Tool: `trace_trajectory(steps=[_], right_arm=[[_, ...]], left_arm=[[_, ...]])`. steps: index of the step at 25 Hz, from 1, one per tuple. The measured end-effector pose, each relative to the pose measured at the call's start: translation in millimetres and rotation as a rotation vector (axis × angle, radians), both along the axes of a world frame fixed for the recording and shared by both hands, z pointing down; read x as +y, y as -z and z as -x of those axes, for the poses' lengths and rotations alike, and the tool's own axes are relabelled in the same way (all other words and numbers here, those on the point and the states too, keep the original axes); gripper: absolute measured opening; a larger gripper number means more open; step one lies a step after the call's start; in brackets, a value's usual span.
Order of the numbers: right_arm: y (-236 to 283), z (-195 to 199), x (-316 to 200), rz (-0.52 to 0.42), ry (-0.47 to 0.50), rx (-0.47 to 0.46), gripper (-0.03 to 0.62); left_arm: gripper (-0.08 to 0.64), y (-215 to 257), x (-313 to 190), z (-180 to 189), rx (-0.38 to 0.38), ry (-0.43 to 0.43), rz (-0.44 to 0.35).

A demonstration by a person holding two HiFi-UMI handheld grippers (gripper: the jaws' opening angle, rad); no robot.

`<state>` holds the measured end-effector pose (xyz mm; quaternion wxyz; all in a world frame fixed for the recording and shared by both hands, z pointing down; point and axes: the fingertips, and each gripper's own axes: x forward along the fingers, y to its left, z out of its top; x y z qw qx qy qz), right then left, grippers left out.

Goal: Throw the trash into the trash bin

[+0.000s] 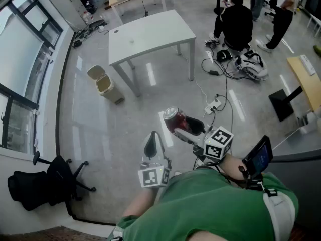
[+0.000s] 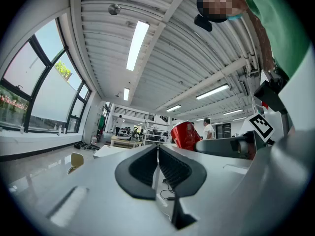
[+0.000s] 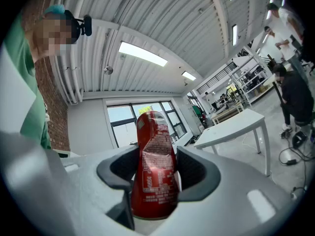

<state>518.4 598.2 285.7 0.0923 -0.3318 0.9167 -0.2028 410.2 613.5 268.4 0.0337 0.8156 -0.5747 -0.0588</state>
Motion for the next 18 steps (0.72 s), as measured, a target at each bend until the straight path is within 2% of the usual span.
trace_trajectory(steps=[4, 8, 18], right_arm=[[0.0, 2.2, 1.0, 0.000, -0.001, -0.001, 0.239], [2.2, 1.4, 3.3, 0.001, 0.003, -0.005, 0.239], [3.4, -3.2, 6.3, 0.004, -0.001, -0.021, 0.239]], left_arm=[[0.012, -2.9, 2.8, 0.2, 0.001, -0.026, -0.030], [0.012, 1.2, 4.0, 1.7, -0.005, -0.006, -0.014], [0.013, -0.1, 8.4, -1.9, -0.014, -0.016, -0.021]])
